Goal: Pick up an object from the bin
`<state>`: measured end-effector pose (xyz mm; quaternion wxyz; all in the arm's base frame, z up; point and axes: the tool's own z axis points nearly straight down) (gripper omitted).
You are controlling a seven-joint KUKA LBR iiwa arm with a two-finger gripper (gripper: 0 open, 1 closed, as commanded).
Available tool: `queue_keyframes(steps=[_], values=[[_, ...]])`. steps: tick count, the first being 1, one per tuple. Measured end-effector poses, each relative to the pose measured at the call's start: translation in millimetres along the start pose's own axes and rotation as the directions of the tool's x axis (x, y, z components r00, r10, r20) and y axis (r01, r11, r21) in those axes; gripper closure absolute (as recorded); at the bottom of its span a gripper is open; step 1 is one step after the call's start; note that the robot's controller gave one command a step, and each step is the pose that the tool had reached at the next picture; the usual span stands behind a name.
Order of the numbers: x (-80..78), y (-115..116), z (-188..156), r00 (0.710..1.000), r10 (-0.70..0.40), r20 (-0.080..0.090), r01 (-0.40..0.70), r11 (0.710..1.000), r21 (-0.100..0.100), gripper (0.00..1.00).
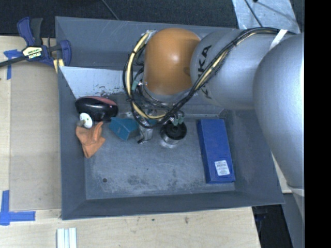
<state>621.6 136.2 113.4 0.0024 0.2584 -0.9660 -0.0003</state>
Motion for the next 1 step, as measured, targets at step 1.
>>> queue_keyframes(steps=[1], values=[[1.7,0.5,-21.8,1.000,0.001,-0.005,-0.001,1.000,-0.002,1.00]])
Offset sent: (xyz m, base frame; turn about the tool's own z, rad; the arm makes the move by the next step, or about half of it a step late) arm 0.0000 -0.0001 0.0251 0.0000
